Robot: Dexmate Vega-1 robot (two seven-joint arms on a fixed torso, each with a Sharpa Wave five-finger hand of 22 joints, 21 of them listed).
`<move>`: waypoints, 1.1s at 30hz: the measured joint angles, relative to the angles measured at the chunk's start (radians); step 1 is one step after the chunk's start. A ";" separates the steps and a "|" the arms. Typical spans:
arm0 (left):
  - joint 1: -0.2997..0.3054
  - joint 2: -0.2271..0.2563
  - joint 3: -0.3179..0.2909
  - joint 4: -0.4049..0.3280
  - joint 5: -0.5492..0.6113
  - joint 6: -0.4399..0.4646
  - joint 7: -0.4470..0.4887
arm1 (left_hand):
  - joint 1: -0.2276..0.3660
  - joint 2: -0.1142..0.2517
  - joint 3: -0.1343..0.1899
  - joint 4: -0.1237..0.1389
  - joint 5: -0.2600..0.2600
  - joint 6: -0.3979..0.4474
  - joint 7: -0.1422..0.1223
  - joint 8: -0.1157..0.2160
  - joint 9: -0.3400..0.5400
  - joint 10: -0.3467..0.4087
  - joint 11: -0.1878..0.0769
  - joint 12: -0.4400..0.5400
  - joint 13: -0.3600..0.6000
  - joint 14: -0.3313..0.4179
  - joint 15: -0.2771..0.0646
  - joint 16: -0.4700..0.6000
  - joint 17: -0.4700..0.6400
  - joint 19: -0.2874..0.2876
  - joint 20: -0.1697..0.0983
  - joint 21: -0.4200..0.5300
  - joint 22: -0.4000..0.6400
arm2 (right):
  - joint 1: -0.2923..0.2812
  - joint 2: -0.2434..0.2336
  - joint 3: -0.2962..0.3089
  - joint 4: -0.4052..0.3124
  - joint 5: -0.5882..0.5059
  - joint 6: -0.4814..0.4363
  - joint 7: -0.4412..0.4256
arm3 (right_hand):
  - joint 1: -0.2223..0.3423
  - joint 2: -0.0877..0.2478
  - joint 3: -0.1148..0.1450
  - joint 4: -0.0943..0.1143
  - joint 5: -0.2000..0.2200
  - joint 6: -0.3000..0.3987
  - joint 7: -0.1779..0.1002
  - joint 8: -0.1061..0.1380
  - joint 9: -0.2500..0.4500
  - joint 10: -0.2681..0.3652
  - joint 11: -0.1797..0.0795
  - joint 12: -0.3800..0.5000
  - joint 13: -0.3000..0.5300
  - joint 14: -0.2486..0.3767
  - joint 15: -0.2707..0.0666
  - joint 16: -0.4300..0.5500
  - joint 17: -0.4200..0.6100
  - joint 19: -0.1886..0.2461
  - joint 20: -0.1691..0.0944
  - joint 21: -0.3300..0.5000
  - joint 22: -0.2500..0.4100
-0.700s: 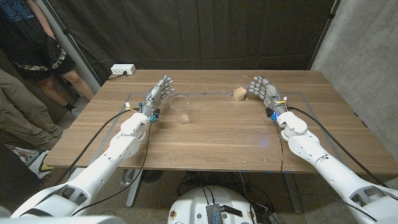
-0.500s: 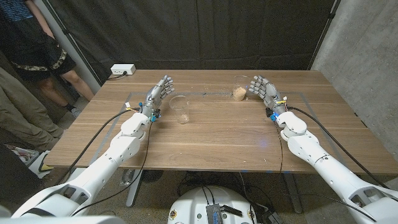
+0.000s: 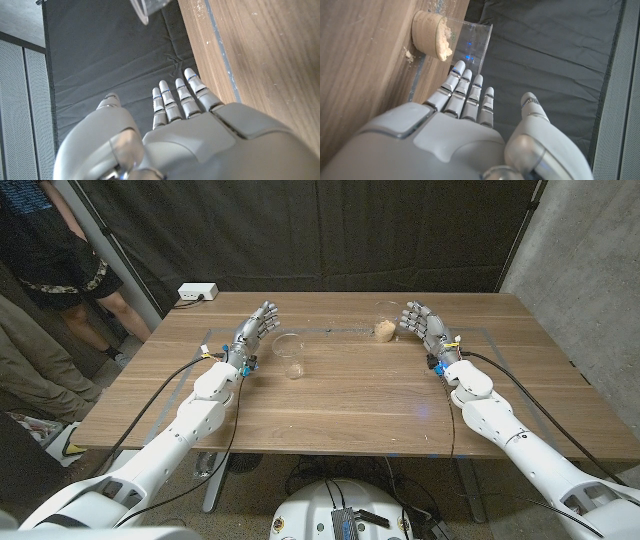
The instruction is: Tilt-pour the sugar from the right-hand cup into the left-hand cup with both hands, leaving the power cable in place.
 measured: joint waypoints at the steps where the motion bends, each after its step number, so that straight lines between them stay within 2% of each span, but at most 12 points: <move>1: 0.000 0.000 0.000 0.000 0.001 0.000 0.000 | 0.000 0.000 0.000 0.000 0.000 0.000 0.000 0.000 0.000 0.000 0.000 0.000 0.000 0.000 0.000 0.000 0.000 0.000 0.000 0.000 0.000 | 0.000 -0.001 0.000 0.000 -0.001 0.000 0.001 | -0.003 -0.008 0.000 0.000 -0.002 -0.005 0.002 0.000 0.000 0.000 0.000 0.000 0.001 -0.007 0.000 -0.001 -0.002 -0.002 0.002 -0.001 0.000; 9: 0.014 0.019 0.000 -0.026 0.008 0.002 0.002 | 0.001 -0.001 0.000 0.000 0.000 0.000 0.000 0.000 0.000 0.000 0.000 0.000 0.000 0.000 0.000 0.000 0.000 0.000 0.000 0.000 0.000 | -0.002 -0.030 0.005 0.005 -0.012 0.012 0.035 | -0.003 -0.043 -0.012 -0.002 -0.014 -0.047 0.008 -0.004 0.000 -0.005 0.000 -0.001 0.001 -0.039 0.000 -0.012 -0.005 -0.016 0.016 -0.012 0.000; 13: 0.023 0.028 -0.001 -0.045 0.010 0.010 0.012 | 0.009 -0.009 0.000 0.000 0.000 0.000 0.000 0.000 0.000 0.008 0.003 0.000 0.000 0.003 0.003 0.005 -0.004 0.000 0.000 0.000 0.000 | -0.002 -0.043 0.007 0.009 -0.016 0.016 0.052 | 0.005 -0.051 -0.014 0.000 -0.021 -0.057 0.012 -0.004 0.000 -0.072 0.008 -0.027 -0.002 -0.054 0.003 -0.012 -0.005 -0.027 0.026 -0.023 0.000; 19: 0.041 0.042 -0.002 -0.073 0.011 0.014 0.023 | 0.009 -0.009 0.000 0.000 0.000 0.000 0.000 0.000 0.000 0.010 0.001 0.000 -0.005 0.006 0.004 0.008 -0.005 0.000 0.000 0.000 0.000 | -0.001 -0.066 0.008 0.017 -0.019 0.019 0.087 | 0.007 -0.071 -0.020 0.000 -0.026 -0.086 0.021 -0.004 0.000 -0.105 0.012 -0.039 0.001 -0.095 0.002 -0.023 -0.005 -0.065 0.050 -0.045 -0.002; 26: 0.050 0.048 -0.002 -0.088 0.013 0.019 0.041 | 0.009 -0.009 0.000 0.000 0.000 0.000 0.000 0.000 0.000 0.011 0.000 0.000 -0.005 0.009 0.002 0.008 -0.009 0.004 -0.004 -0.002 0.000 | 0.007 -0.094 0.008 0.028 -0.021 0.019 0.103 | 0.010 -0.082 -0.020 0.000 -0.030 -0.113 0.024 -0.012 0.000 -0.134 0.019 -0.050 0.001 -0.119 0.004 -0.027 -0.009 -0.075 0.050 -0.053 -0.003; 30: 0.073 0.065 -0.003 -0.121 0.013 0.020 0.049 | 0.009 -0.009 0.000 0.000 0.000 0.000 0.000 0.000 0.000 0.013 -0.002 0.000 -0.005 0.009 0.002 0.008 -0.009 0.003 -0.004 -0.005 0.001 | 0.016 -0.108 0.008 0.043 -0.035 0.019 0.139 | 0.013 -0.087 -0.023 0.003 -0.030 -0.127 0.021 -0.012 0.000 -0.149 0.024 -0.050 0.001 -0.125 0.004 -0.027 -0.009 -0.081 0.055 -0.059 -0.003; 33: 0.080 0.070 -0.003 -0.131 0.013 0.020 0.054 | 0.000 0.000 0.000 0.000 0.000 0.004 -0.004 0.001 0.000 0.013 -0.002 0.000 -0.005 0.011 -0.001 0.008 -0.009 0.004 -0.004 -0.005 0.004 | 0.026 -0.115 0.006 0.056 -0.044 0.019 0.153 | 0.008 -0.091 -0.023 0.003 -0.030 -0.133 0.027 -0.012 0.000 -0.154 0.018 -0.052 0.001 -0.133 0.004 -0.027 -0.009 -0.081 0.055 -0.059 -0.003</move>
